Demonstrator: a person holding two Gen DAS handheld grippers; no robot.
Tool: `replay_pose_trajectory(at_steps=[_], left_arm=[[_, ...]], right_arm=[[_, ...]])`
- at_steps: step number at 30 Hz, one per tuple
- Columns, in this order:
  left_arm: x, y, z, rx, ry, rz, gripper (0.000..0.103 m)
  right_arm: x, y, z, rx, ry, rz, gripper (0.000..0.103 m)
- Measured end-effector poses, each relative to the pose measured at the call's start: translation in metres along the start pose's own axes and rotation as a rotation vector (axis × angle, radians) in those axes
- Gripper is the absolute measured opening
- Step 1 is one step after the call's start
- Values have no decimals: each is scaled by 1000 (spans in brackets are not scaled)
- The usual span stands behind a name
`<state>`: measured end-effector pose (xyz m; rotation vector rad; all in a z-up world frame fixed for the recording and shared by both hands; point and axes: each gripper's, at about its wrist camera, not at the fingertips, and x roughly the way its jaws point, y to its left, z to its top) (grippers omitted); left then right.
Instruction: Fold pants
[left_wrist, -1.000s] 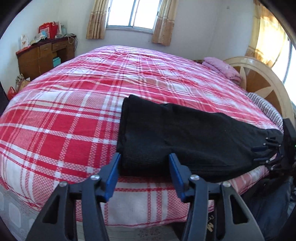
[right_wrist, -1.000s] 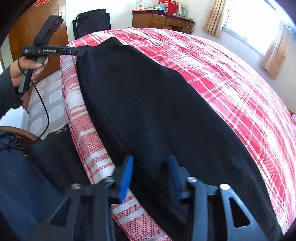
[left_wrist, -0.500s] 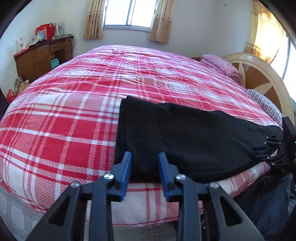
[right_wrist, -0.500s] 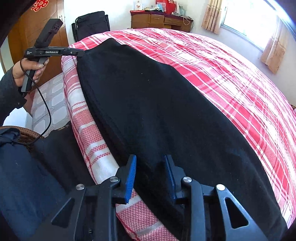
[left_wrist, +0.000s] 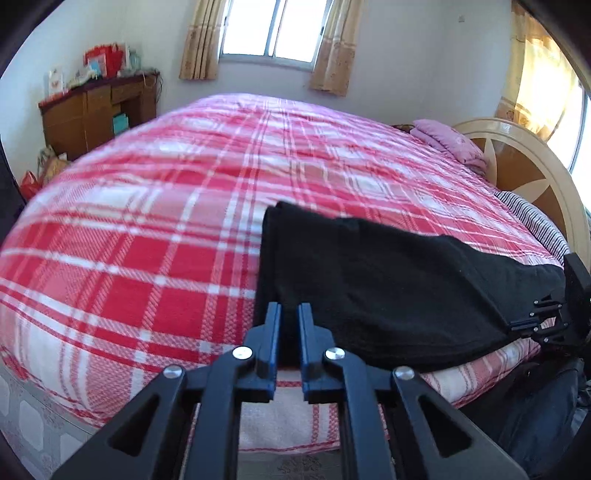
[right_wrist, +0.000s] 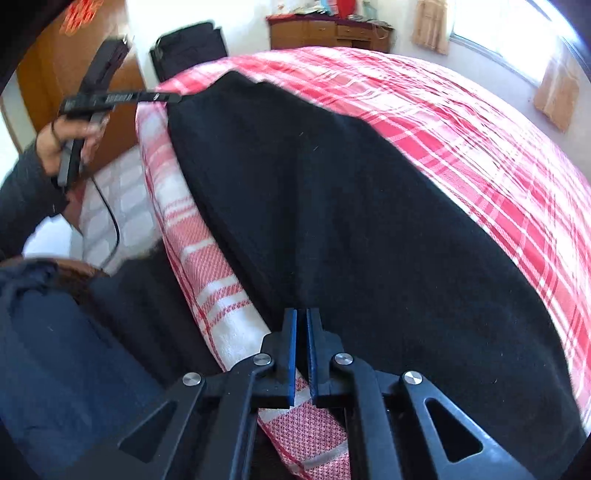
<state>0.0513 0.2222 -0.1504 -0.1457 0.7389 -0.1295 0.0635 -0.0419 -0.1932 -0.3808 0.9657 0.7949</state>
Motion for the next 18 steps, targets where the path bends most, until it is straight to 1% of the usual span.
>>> replay_pose_trajectory(at_steps=[1, 2, 3, 4, 6, 8, 13, 15, 16, 17, 18], left_arm=[[-5, -4, 3, 12, -18, 1, 10], [-10, -9, 6, 19, -36, -4, 13], [-14, -16, 9, 28, -51, -19, 20], [-16, -25, 13, 48, -59, -35, 24], [-15, -52, 18, 117, -52, -70, 40], [-9, -82, 21, 191, -31, -128, 41], [24, -173, 23, 391, 62, -300, 41], [33, -208, 23, 462, 83, -348, 41], [37, -227, 22, 495, 91, -383, 41], [42, -245, 22, 525, 99, -416, 41], [47, -265, 22, 559, 105, -449, 41]], right_arm=[[-4, -5, 0, 23, -12, 1, 6], [-11, -10, -2, 48, -34, -16, 9], [-17, -13, -3, 61, -50, -39, 10], [-24, -17, -7, 76, -64, -66, 12], [-41, -30, -20, 130, -95, -104, 13], [-60, -47, -37, 198, -119, -131, 13], [-125, -92, -89, 383, -182, -270, 15], [-158, -114, -115, 496, -224, -314, 26], [-167, -119, -123, 533, -240, -332, 36], [-181, -126, -135, 584, -265, -360, 40], [-194, -132, -147, 627, -291, -390, 40]])
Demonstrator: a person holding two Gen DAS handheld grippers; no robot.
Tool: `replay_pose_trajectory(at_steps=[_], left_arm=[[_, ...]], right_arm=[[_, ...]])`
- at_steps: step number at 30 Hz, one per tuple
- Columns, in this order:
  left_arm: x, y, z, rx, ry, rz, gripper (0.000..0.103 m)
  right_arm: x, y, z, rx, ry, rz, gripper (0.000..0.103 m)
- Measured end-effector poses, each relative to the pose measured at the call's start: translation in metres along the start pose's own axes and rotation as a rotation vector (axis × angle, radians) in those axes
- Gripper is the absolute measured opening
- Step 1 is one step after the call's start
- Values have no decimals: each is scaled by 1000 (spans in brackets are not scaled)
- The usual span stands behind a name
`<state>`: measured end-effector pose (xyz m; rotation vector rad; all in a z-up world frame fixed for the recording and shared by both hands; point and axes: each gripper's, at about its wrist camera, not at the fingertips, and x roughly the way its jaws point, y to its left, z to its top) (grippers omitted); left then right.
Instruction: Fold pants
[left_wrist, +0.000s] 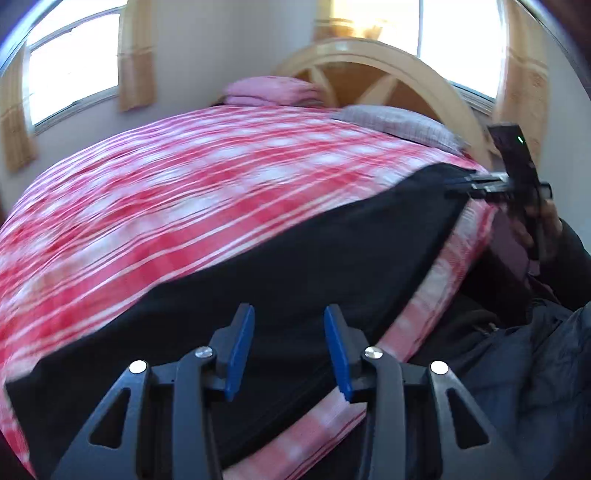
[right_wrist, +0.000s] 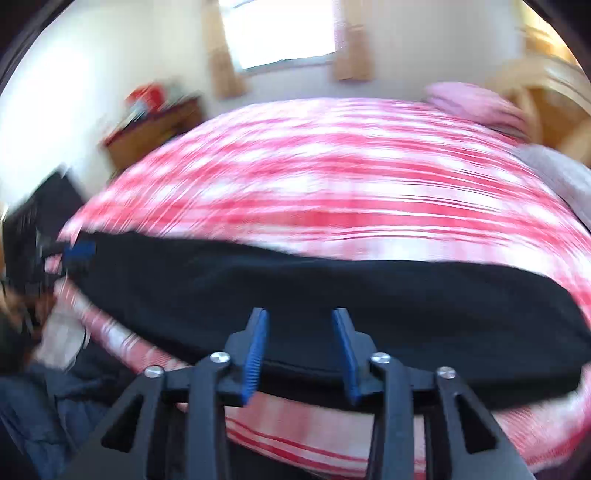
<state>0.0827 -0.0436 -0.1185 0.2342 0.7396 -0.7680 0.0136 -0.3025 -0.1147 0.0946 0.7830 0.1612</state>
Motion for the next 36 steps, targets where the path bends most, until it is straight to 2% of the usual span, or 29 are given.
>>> replay_pose_trajectory(at_steps=[5, 9, 11, 14, 19, 23, 25, 26, 32, 36], left_arm=[[52, -59, 30, 140, 49, -122, 41], [83, -98, 28, 226, 125, -169, 41], [92, -107, 23, 256, 148, -157, 41], [101, -111, 17, 278, 158, -90, 41], [92, -106, 16, 263, 138, -68, 41], [87, -105, 15, 253, 126, -95, 41], [89, -106, 15, 263, 125, -81, 33], [90, -107, 14, 265, 126, -83, 19], [97, -102, 18, 257, 134, -131, 11], [90, -95, 22, 220, 94, -133, 6]], right_arm=[[-28, -52, -13, 146, -74, -91, 40], [-33, -69, -20, 154, -83, -127, 40], [-40, -77, -23, 150, -80, -135, 40], [-52, -91, -24, 179, -109, -152, 40], [-71, -113, -23, 260, -170, -159, 40], [-75, -135, -26, 340, -188, -198, 40], [-74, -146, -29, 386, -190, -214, 40], [-73, -152, -31, 408, -189, -216, 40], [-76, -183, -43, 538, -204, -216, 40], [-82, -201, -49, 629, -223, -192, 40]])
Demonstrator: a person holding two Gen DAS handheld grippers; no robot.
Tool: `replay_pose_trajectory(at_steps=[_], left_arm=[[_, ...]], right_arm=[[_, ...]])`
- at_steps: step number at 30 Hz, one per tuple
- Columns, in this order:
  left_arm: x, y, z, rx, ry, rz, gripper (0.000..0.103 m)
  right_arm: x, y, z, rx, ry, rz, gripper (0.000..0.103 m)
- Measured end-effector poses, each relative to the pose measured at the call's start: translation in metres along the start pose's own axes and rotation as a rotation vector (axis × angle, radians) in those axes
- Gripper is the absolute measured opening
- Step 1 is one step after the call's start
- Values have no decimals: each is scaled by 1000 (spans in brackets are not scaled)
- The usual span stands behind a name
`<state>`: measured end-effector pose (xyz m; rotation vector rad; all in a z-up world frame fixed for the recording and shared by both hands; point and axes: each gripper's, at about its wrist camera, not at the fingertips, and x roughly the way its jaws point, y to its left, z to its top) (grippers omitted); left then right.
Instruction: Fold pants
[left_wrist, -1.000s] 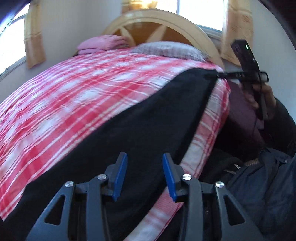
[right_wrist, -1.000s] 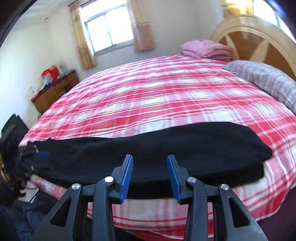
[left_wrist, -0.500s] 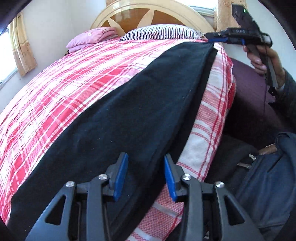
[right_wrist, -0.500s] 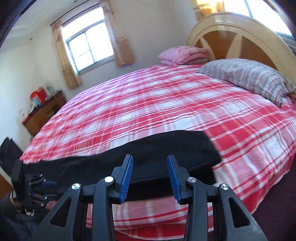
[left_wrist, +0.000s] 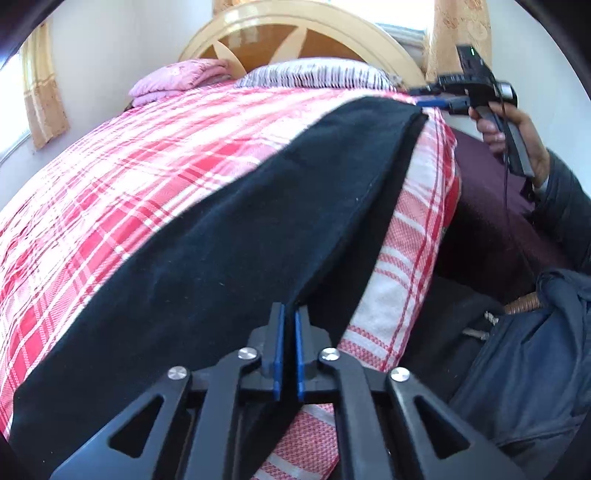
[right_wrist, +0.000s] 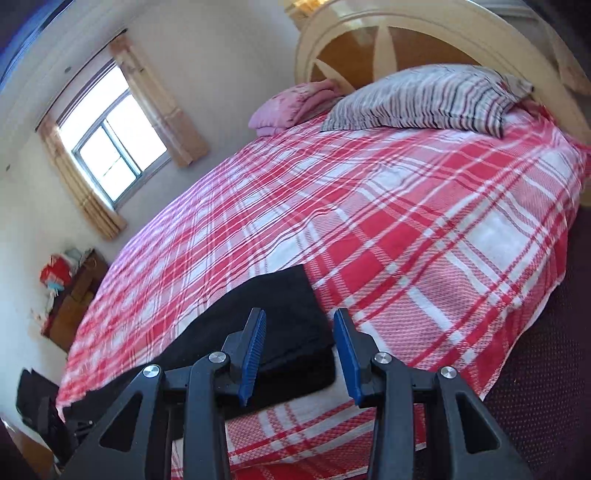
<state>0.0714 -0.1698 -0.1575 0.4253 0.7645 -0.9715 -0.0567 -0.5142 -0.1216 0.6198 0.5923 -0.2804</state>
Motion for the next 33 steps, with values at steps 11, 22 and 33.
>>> replay_pose_trajectory(at_steps=[11, 22, 33], left_arm=[[-11, 9, 2, -12, -32, -17, 4], [-7, 10, -11, -2, -24, 13, 4], [-2, 5, -20, 19, 14, -42, 4]], right_arm=[[19, -4, 7, 44, 61, 70, 22], [-19, 27, 8, -111, 1, 104, 6], [-1, 8, 6, -84, 73, -12, 6]])
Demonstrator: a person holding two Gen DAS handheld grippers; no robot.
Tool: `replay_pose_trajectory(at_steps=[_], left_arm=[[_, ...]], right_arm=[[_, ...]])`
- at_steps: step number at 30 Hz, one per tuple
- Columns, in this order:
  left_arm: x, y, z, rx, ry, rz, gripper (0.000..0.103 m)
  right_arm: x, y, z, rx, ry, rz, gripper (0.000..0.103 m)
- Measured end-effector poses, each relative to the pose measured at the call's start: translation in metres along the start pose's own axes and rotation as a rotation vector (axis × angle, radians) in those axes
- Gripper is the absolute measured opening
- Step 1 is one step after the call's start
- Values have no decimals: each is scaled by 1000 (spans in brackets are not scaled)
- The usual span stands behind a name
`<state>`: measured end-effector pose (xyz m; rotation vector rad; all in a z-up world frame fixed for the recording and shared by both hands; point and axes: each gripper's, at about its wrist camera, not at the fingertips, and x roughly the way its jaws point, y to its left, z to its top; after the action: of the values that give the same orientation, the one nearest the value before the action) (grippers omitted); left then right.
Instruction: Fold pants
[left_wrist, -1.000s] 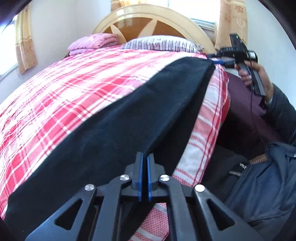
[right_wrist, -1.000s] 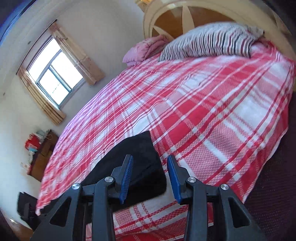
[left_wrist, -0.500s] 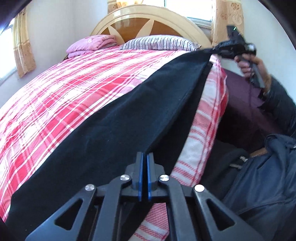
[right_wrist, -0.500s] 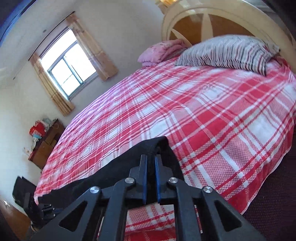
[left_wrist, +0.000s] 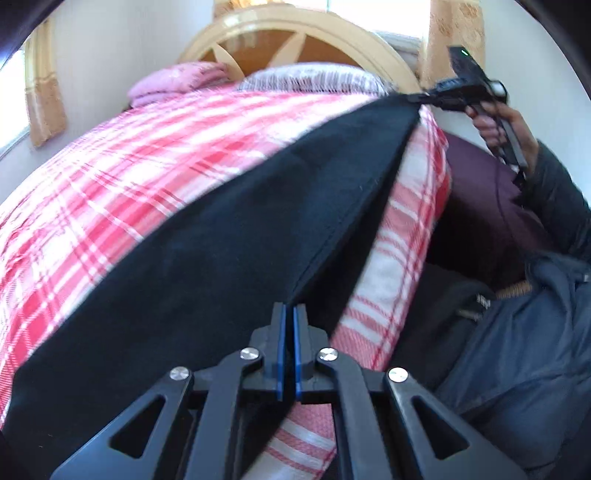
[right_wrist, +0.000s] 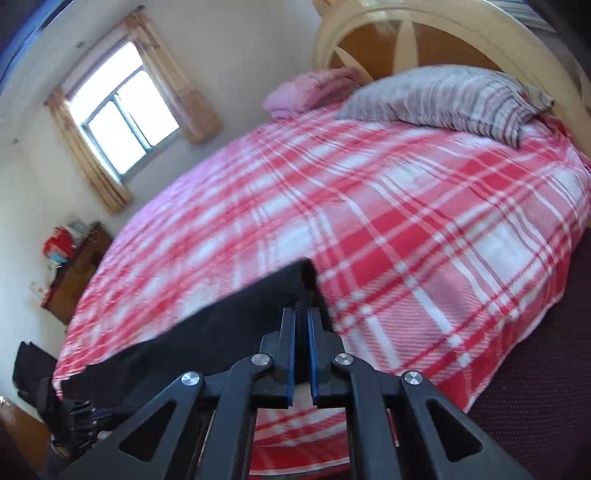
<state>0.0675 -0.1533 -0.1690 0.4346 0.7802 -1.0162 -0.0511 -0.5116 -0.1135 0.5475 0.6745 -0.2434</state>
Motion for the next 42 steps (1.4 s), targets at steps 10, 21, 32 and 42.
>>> replay_pose_trajectory(at_steps=[10, 21, 32, 42], left_arm=[[6, -10, -2, 54, 20, -18, 4], [-81, 39, -34, -68, -69, 163, 32], [-219, 168, -177, -594, -50, 711, 37], [-213, 196, -225, -796, -121, 621, 37]], right_arm=[[15, -5, -5, -15, -8, -74, 7], [-17, 97, -13, -292, -159, -96, 72], [60, 240, -78, -724, 0, 81, 72], [79, 284, -101, -787, 45, 170, 72]])
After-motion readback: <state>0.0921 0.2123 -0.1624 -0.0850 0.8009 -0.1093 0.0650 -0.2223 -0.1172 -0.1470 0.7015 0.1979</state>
